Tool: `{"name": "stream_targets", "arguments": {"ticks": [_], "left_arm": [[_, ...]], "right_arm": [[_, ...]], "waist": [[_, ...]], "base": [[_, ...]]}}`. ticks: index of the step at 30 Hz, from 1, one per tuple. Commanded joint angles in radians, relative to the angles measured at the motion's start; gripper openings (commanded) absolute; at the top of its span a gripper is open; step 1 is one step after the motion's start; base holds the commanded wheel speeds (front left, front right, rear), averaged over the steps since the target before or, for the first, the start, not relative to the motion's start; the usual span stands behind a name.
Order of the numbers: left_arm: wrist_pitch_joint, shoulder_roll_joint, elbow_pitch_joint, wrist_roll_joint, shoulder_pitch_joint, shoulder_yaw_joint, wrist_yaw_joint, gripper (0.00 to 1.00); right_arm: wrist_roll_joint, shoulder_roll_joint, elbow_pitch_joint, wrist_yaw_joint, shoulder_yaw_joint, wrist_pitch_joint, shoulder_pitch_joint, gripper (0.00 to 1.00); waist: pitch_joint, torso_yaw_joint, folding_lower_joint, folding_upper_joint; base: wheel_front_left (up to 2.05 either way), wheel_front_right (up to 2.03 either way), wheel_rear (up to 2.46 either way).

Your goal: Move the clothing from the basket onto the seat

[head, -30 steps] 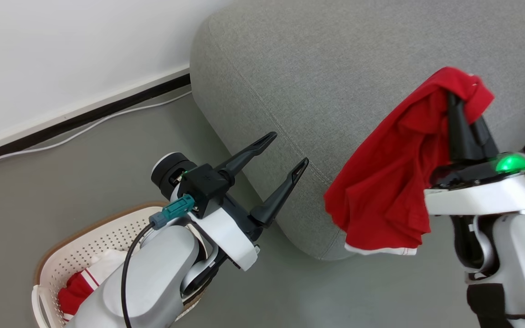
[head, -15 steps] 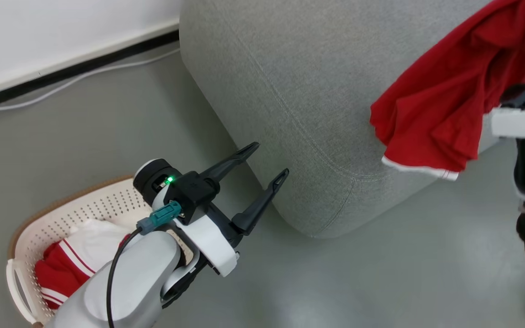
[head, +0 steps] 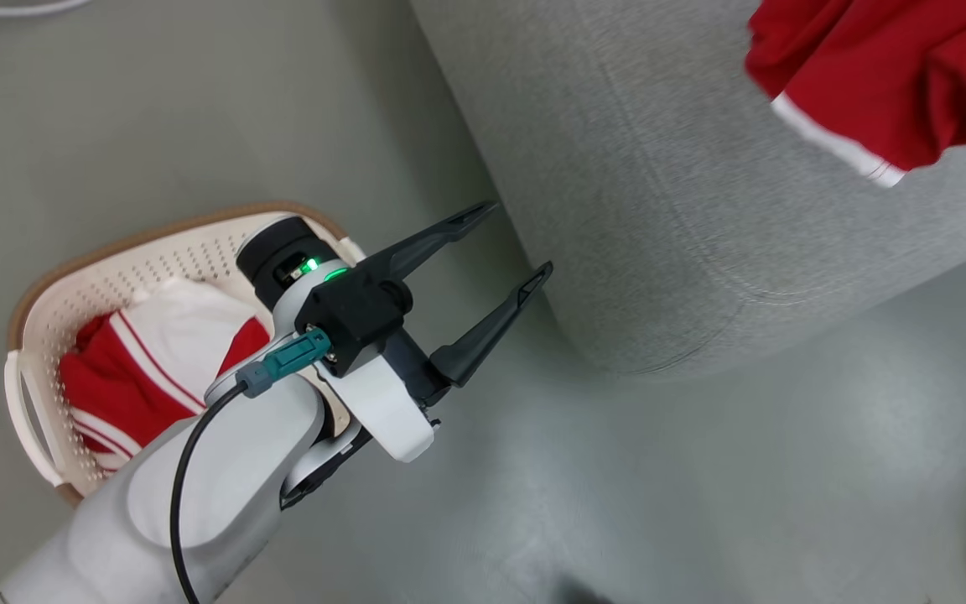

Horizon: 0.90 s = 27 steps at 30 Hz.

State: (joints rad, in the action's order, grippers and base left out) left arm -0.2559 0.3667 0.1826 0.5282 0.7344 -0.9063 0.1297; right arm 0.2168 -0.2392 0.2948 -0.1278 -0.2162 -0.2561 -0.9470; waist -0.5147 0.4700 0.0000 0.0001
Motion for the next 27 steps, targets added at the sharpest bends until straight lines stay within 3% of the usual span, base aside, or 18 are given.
{"name": "stream_targets", "arguments": {"ticks": [1, 9, 17, 20, 27], "left_arm": [[-0.006, 0.012, -0.038, -0.011, 0.046, 0.021, 0.001, 1.0], [-0.006, 0.033, -0.081, -0.01, 0.11, -0.01, 0.001, 1.0], [-0.006, 0.041, -0.08, -0.006, 0.118, -0.048, 0.001, 1.0], [-0.006, 0.055, -0.077, -0.005, 0.108, -0.04, 0.001, 1.0], [-0.006, 0.068, -0.078, -0.011, 0.084, -0.025, 0.001, 1.0]], "right_arm": [[-0.02, -0.031, -0.006, -0.003, -0.012, -0.006, -0.037, 0.0], [-0.156, -0.104, 0.107, -0.003, -0.153, -0.006, -0.237, 0.0], [-0.3, -0.158, 0.171, -0.003, -0.324, -0.006, -0.422, 0.0], [-0.359, -0.16, 0.188, -0.003, -0.363, -0.006, -0.466, 0.0], [-0.526, -0.08, 0.269, -0.003, -0.582, 0.006, -0.489, 0.0]], "waist": [[-0.056, -0.043, 0.0, -0.0001], [-0.153, -0.098, 0.0, -0.0001], [-0.219, -0.196, 0.0, -0.0001], [-0.245, -0.222, 0.0, -0.0001], [-0.296, -0.265, 0.0, -0.0001]], "base": [[0.0, 0.0, 0.0], [0.0, 0.0, 0.0], [0.0, 0.0, 0.0], [0.0, 0.0, 0.0], [0.0, 0.0, 0.0]]}}
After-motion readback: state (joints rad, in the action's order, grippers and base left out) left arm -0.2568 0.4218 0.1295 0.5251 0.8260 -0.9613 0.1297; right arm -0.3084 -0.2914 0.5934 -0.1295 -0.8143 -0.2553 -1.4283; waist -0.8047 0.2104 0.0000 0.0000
